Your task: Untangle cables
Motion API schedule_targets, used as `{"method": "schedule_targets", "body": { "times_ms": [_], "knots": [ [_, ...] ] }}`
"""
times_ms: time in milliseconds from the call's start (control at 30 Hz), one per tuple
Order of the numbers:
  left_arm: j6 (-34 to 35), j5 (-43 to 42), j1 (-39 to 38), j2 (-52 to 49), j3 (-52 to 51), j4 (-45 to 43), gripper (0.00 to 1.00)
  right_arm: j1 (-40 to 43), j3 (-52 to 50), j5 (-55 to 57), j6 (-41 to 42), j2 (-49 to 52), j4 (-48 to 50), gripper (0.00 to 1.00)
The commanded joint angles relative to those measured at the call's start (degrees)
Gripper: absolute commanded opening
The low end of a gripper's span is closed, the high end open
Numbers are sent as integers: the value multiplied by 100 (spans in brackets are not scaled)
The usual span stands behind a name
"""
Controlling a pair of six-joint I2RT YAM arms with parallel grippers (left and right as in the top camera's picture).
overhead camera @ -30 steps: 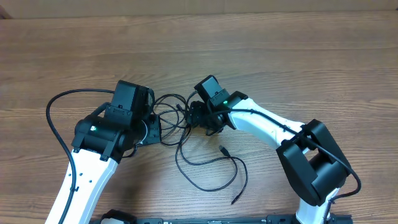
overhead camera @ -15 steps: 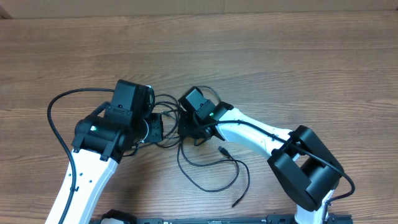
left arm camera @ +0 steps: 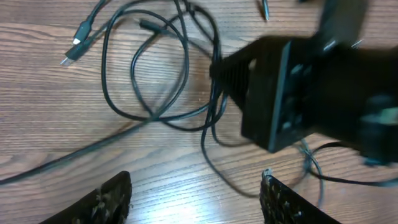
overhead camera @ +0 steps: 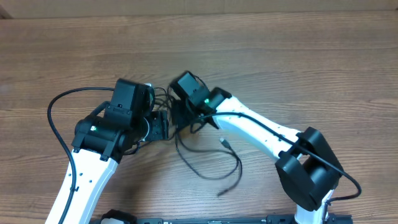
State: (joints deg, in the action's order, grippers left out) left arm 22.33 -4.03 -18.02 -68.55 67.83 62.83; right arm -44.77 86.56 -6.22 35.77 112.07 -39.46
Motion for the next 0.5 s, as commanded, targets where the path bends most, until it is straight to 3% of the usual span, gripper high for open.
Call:
{"method": "schedule_targets", "body": {
  "times_ms": [0,267,367,467],
  "knots": [
    [0,-7,-28,79,-7,-39,65,44,612,581,-483,-31,-264,4],
    [-2,0,-28,79,-7,-50,66,328,931,461,-601,-68,-442,4],
    [-13,4,-28,79,-7,-90,72,352,994,439,-634,-155,-483,4],
    [-389,2,-28,74,-26,-334,74,367,1040,273,-662,-321,-476,4]
  ]
}}
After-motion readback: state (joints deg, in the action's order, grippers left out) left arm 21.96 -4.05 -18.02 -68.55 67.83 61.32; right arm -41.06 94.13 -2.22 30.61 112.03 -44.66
